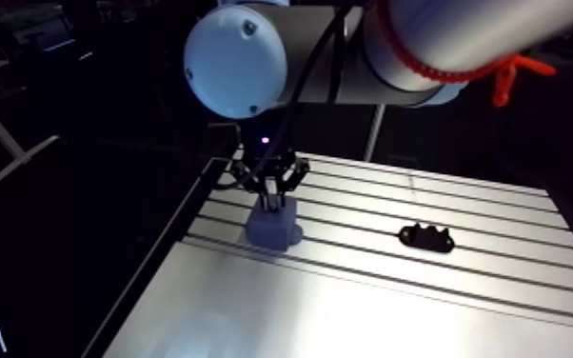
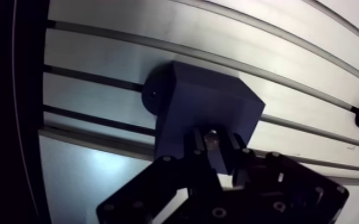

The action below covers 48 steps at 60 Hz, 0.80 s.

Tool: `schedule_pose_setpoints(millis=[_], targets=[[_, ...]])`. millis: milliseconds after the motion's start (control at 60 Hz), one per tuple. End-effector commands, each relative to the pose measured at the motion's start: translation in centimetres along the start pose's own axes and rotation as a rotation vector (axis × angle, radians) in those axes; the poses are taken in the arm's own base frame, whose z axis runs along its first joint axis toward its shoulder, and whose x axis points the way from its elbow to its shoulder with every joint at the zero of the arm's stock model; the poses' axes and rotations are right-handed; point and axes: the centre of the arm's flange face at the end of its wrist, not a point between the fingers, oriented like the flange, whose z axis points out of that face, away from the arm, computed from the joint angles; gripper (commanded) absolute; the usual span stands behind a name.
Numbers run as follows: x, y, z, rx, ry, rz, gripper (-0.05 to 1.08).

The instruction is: Pick up the M10 bolt and insert it into the hex recess until seated.

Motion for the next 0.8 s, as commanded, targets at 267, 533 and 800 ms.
schedule_pose_setpoints(millis=[267, 533, 800], targets=[[0.11, -0.09, -0.02, 0.001, 0.001, -0.052, 0.72], [-0.01, -0.11, 0.15, 0.002, -0.006, -0.06, 0.72], [-0.19, -0.13, 0.31, 0.002, -0.008, -0.1, 0.72]])
